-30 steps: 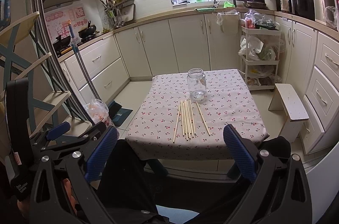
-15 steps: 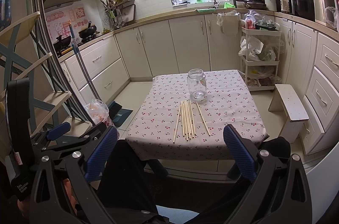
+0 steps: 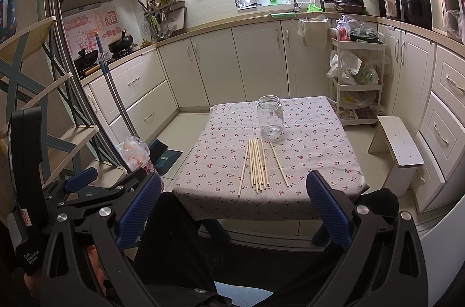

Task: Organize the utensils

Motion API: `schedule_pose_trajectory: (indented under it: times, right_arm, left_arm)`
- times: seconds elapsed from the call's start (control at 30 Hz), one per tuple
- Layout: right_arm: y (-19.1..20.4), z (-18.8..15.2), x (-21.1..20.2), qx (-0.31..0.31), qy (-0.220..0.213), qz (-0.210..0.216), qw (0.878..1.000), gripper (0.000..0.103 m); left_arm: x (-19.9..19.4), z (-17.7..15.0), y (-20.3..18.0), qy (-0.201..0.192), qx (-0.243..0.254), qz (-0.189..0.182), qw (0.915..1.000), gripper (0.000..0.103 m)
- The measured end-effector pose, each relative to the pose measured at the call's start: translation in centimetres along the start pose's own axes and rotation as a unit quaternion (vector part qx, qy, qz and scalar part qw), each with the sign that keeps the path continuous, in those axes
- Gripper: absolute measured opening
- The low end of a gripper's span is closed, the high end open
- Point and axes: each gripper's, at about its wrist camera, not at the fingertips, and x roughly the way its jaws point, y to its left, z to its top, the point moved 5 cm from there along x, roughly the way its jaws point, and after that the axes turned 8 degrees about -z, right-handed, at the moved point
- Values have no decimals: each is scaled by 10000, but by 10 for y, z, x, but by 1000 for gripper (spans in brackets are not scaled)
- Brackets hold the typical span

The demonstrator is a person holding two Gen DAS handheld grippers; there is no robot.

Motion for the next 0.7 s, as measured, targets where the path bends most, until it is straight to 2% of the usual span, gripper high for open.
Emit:
schedule_pose_trajectory:
  times: [0.4,0.7]
  right_arm:
    - [1,0,0,9,18,-4,10000,96]
    - [-7,0,27,56,186,-51,9998,96]
  left_arm:
    - [1,-1,-1,20,8,1,10000,95]
    - [33,-3,-8,284,133,-56,9995,95]
